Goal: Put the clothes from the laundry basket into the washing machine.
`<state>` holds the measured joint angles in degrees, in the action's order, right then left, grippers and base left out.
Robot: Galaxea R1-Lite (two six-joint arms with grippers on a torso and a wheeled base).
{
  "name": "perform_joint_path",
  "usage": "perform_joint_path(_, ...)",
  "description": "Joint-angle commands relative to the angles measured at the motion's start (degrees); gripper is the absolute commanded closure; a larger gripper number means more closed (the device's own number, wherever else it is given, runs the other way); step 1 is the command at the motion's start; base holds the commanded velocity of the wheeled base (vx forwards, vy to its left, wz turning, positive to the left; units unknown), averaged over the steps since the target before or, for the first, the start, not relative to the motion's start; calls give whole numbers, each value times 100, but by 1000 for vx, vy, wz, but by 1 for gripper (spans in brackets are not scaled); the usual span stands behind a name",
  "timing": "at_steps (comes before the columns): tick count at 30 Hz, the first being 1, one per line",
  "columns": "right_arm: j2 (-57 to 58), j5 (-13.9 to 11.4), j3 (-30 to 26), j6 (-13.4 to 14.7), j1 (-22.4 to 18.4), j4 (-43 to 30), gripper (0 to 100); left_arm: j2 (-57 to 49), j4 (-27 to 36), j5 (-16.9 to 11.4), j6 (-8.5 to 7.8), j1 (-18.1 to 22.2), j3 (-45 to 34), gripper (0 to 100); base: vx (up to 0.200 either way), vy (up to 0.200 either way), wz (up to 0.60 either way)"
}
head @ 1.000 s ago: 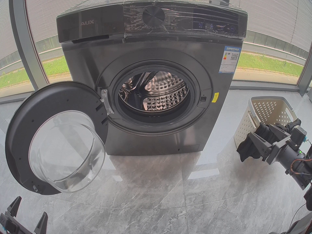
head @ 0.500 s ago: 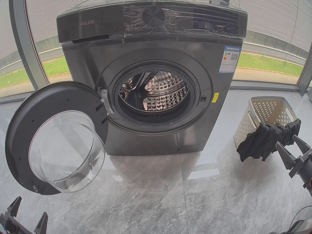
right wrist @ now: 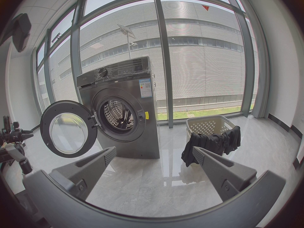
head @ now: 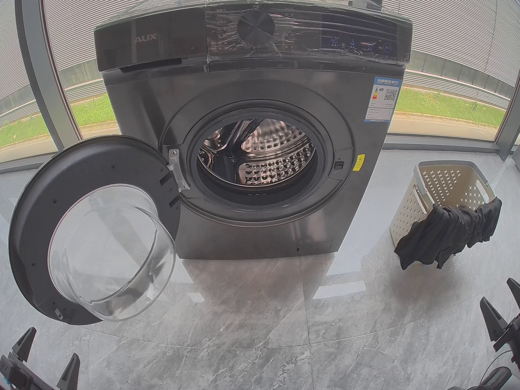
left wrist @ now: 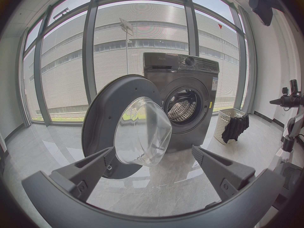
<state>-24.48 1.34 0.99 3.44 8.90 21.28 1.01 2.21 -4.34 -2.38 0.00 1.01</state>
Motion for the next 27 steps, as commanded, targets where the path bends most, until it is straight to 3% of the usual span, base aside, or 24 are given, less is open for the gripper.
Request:
perform_joint_path(1,1534,-11,-99,-27,-222,-819,0,-101,-1,-5,0,0,-101,0,0,0,0)
perform_joint_path(13,2052,-37,-99,-54,-591,-1469,0,-101,-1,-5,0,0,-101,0,0,0,0)
perform_joint_path(17,2430,-231,-99,-265,-855,-1733,0,-101,-1,-5,0,0,-101,0,0,0,0)
perform_joint_path(27,2448,-134,-99,-300,-872,-2102,0,-101,-1,-5,0,0,-101,0,0,0,0)
